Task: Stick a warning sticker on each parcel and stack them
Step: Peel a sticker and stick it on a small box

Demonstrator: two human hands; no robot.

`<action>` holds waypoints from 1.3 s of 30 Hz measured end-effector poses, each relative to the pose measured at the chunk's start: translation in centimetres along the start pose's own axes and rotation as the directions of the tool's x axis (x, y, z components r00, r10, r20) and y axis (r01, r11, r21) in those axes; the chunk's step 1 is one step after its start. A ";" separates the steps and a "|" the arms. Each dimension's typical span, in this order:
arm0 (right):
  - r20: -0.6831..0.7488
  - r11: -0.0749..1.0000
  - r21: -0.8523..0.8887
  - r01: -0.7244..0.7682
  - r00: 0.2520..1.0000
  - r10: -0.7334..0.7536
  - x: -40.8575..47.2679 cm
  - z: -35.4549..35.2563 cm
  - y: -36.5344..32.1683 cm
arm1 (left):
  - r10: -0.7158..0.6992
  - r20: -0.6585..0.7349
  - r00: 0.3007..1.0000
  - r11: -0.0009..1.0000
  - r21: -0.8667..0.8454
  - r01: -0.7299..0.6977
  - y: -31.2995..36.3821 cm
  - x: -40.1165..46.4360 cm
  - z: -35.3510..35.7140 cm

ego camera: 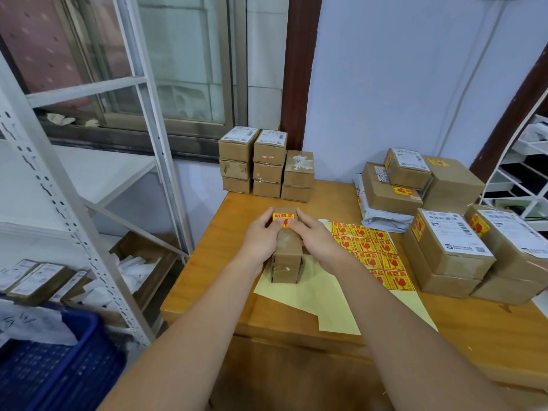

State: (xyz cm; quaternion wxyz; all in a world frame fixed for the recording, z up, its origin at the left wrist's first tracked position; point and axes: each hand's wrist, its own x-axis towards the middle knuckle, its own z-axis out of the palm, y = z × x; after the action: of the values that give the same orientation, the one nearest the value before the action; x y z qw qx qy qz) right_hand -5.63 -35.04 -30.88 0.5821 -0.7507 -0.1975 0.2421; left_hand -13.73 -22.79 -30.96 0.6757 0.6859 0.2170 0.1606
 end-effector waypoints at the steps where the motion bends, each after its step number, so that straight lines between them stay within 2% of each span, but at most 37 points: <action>1: 0.015 1.000 0.018 -0.010 1.000 0.010 0.1 -0.1 0.0 | 0.002 -0.003 1.000 1.000 -0.006 -0.002 0.0 0.0 0.0; 5: 0.073 0.994 0.100 -0.040 0.997 0.032 -0.1 -0.7 -0.3 | 0.008 -0.012 1.000 1.000 -0.011 -0.008 -0.1 0.0 0.0; 8: 0.061 0.991 0.109 -0.076 0.996 0.070 -0.1 -0.8 -0.5 | -0.004 -0.012 1.000 1.000 -0.022 0.004 -0.1 -0.1 0.0; 12: -0.014 0.996 -0.036 -0.082 0.997 0.082 0.1 0.0 -1.4 | -0.026 0.010 1.000 0.998 -0.052 0.026 0.2 -0.5 -0.1; 19: -0.130 0.974 -0.226 -0.026 0.991 -0.003 1.4 0.8 -1.4 | -0.013 0.026 1.000 1.000 -0.024 0.013 0.2 -0.5 -0.4; 31: -0.213 0.966 -0.252 -0.064 0.977 0.009 2.6 0.7 -1.6 | -0.028 0.015 1.000 0.997 -0.076 0.029 0.0 -0.3 -0.2; 37: -0.234 0.946 -0.318 -0.066 0.972 -0.011 3.2 0.7 -1.8 | -0.025 0.011 1.000 0.997 -0.070 0.026 0.1 -0.5 -0.2; 39: -0.241 0.915 -0.401 -0.054 0.969 -0.049 3.3 0.7 -1.9 | -0.023 0.009 1.000 0.997 -0.080 0.024 0.1 -0.6 -0.2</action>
State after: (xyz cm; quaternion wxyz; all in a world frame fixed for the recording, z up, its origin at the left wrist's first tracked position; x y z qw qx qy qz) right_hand -3.37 -32.12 -29.61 0.4340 -0.8791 -0.1688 0.1019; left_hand -14.32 -22.89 -30.85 0.7054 0.6563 0.2158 0.1585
